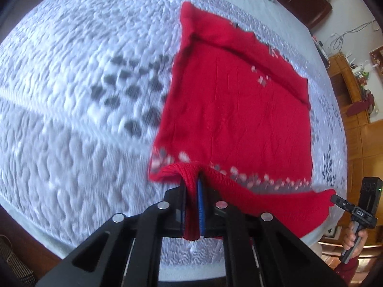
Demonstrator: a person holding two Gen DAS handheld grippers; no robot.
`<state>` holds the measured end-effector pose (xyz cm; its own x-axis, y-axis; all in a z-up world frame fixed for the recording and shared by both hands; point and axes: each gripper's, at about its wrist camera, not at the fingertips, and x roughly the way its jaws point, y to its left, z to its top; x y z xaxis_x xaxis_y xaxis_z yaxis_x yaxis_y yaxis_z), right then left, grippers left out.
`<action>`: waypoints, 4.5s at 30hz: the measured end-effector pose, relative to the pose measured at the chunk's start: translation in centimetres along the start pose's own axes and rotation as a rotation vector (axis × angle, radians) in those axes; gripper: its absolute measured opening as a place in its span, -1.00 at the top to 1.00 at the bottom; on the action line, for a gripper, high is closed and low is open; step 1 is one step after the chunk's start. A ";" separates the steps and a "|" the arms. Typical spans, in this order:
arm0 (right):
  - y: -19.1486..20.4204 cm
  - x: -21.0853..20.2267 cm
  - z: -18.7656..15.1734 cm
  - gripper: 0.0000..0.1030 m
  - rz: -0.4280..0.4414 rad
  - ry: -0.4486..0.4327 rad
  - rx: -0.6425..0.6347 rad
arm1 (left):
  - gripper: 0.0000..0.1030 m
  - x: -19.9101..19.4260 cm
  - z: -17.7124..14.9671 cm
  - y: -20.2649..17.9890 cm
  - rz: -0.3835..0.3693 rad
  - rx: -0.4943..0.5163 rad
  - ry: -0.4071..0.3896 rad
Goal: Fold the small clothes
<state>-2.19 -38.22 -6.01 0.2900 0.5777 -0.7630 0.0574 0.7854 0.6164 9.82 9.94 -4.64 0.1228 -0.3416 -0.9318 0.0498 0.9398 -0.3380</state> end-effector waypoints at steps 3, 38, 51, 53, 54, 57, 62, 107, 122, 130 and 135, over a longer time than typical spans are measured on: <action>-1.3 0.4 3.5 0.87 0.003 -0.002 0.037 | 0.84 1.1 3.3 -0.5 -0.004 -0.018 0.006; -4.1 7.0 14.5 0.14 -0.145 0.111 -0.127 | -0.28 8.4 12.3 -6.1 0.185 0.286 -0.072; -4.7 9.7 14.5 0.92 -0.160 0.151 -0.153 | 0.05 11.6 11.1 -5.5 0.211 0.343 -0.009; -4.7 9.4 14.1 0.92 -0.164 0.141 -0.173 | 0.44 11.1 10.6 -5.2 0.186 0.349 -0.023; -4.7 9.1 13.8 0.92 -0.162 0.137 -0.179 | 0.63 10.8 10.4 -5.0 0.168 0.341 -0.024; -4.7 8.5 13.5 0.93 -0.149 0.116 -0.174 | 0.82 10.2 10.2 -4.3 0.139 0.310 -0.033; -4.1 6.9 13.8 0.93 -0.088 0.065 -0.167 | 0.83 8.7 10.5 -4.6 0.123 0.286 -0.061; -4.0 6.1 14.2 0.93 -0.066 0.037 -0.161 | 0.93 9.5 10.3 -6.4 0.053 0.431 -0.070; -2.8 1.4 15.8 0.93 -0.027 -0.109 -0.175 | 0.93 4.0 14.1 -7.1 -0.005 0.297 -0.266; -2.1 -0.8 23.4 0.93 -0.065 -0.202 -0.177 | 0.93 4.4 21.8 -8.5 0.004 0.209 -0.339; -2.6 0.0 29.9 0.94 -0.120 -0.231 -0.155 | 0.93 6.0 28.1 -9.7 0.043 0.173 -0.371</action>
<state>26.24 -46.88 -1.78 0.5007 0.4269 -0.7530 -0.0373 0.8798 0.4740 37.89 -1.36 -3.27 0.4756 -0.3107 -0.8230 0.1990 0.9493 -0.2434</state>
